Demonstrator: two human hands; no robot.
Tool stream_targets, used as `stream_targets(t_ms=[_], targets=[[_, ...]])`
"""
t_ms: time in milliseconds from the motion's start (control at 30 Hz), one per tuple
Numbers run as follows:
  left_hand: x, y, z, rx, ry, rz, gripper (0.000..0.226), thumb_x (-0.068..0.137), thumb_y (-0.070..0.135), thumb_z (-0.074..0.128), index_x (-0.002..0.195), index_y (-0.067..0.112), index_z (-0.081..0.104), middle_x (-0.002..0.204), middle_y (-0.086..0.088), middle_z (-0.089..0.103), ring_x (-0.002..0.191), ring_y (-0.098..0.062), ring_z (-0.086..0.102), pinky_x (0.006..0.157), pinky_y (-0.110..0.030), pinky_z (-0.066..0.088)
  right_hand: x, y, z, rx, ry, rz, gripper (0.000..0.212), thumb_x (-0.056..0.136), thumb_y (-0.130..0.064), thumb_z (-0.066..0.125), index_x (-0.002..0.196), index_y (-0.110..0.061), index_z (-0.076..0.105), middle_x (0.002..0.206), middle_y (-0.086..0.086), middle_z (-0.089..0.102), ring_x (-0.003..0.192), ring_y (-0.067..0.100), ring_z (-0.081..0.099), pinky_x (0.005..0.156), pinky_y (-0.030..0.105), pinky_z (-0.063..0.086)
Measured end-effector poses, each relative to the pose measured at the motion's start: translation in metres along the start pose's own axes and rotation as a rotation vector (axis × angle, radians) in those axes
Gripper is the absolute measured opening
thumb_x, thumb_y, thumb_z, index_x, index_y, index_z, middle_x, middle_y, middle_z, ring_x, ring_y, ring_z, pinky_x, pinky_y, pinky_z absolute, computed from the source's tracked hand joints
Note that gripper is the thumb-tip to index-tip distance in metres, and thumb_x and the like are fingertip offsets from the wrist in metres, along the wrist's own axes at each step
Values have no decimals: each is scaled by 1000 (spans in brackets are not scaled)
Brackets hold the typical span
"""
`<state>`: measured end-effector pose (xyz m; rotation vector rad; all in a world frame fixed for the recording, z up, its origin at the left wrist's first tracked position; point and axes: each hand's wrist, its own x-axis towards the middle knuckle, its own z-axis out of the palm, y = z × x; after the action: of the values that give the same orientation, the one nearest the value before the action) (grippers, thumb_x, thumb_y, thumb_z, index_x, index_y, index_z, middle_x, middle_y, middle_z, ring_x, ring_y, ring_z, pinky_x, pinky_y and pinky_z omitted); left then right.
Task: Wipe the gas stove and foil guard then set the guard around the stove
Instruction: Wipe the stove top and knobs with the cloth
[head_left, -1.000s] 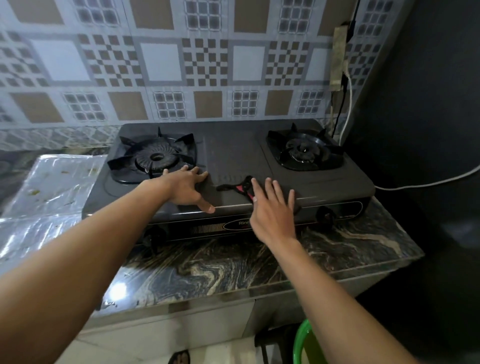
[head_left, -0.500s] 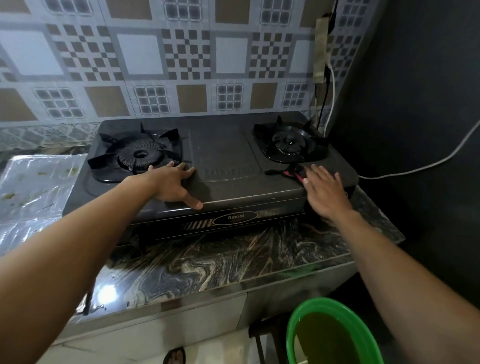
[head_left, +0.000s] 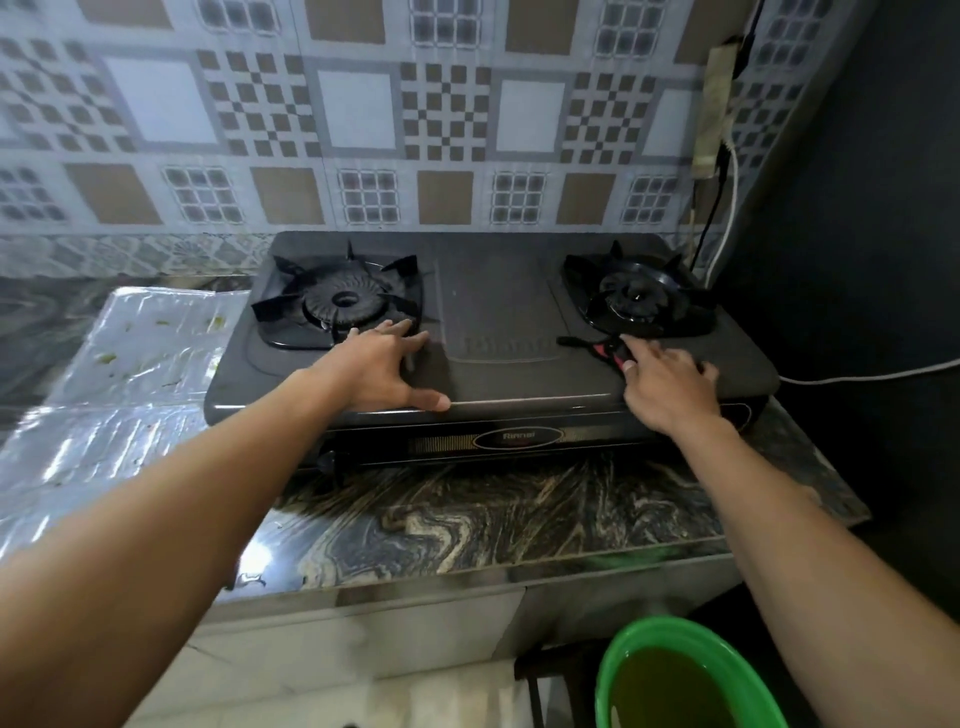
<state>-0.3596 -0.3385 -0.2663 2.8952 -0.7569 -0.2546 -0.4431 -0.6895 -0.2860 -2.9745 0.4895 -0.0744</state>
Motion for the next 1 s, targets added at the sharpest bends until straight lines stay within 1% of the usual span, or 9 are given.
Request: stream_targets(t_ms=[100, 200, 333, 467, 633, 733, 800, 867, 1000], targets=[[-17, -18, -3, -13, 122, 56, 108, 67, 86, 57, 152, 21, 38, 159, -5, 32, 146, -24, 31, 118, -44, 28, -8, -27, 8, -4, 40, -59, 44, 100, -33, 31, 143, -34, 39, 153, -2, 39, 139, 24, 28, 110, 60, 16], [-38, -38, -6, 28, 263, 122, 87, 76, 78, 52, 142, 21, 53, 147, -4, 51, 134, -22, 49, 109, -37, 42, -15, -47, 20, 97, 70, -50, 45, 103, -29, 30, 147, -28, 36, 159, -4, 29, 147, 18, 19, 117, 57, 5], [-66, -72, -7, 55, 359, 140, 73, 82, 68, 51, 137, 21, 58, 138, -4, 60, 128, -23, 53, 105, -38, 45, -20, -69, 22, 110, 5, -40, 48, 105, -30, 24, 153, -29, 27, 163, -5, 22, 150, 14, 16, 119, 51, 2], [-89, -116, -5, 48, 274, 13, 96, 77, 81, 39, 150, 18, 41, 151, -9, 45, 137, -28, 42, 113, -45, 34, -29, -101, 23, 72, 6, -76, 49, 104, -29, 28, 153, -32, 27, 161, -6, 26, 147, 17, 22, 116, 51, 12], [-107, -166, 2, 70, 56, -166, 119, 64, 98, 16, 159, 27, 6, 166, -1, 6, 152, -28, 5, 119, -61, 7, -37, -145, 20, 64, 127, -199, 41, 101, -35, 41, 140, -39, 49, 130, -2, 62, 124, 21, 43, 98, 48, 27], [-110, -180, 5, 75, -8, -160, 119, 61, 99, 11, 158, 31, 1, 166, 1, 1, 153, -28, 1, 118, -64, 4, -41, -163, 32, 61, 153, -200, 40, 101, -35, 37, 139, -38, 50, 145, -6, 50, 136, 18, 33, 107, 52, 20], [-110, -182, 5, 80, -15, -139, 116, 63, 98, 12, 158, 32, -2, 166, 2, 0, 153, -27, 1, 118, -64, 6, -45, -174, 41, 77, 114, -199, 45, 104, -33, 30, 147, -32, 41, 157, -6, 36, 146, 14, 24, 116, 52, 10], [-109, -183, 4, 79, -13, -125, 112, 68, 95, 17, 158, 30, -1, 166, 1, 0, 153, -26, 1, 118, -64, 7, -49, -190, 46, 59, 85, -242, 48, 105, -31, 25, 153, -26, 31, 161, -4, 28, 149, 12, 19, 120, 49, 8], [-107, -186, 4, 75, -2, -93, 114, 66, 94, 17, 158, 29, 1, 166, 1, 0, 153, -25, 0, 118, -63, 7, -64, -236, 50, 130, 90, -293, 50, 104, -27, 27, 153, -16, 29, 159, 3, 31, 149, 14, 22, 122, 43, 10]])
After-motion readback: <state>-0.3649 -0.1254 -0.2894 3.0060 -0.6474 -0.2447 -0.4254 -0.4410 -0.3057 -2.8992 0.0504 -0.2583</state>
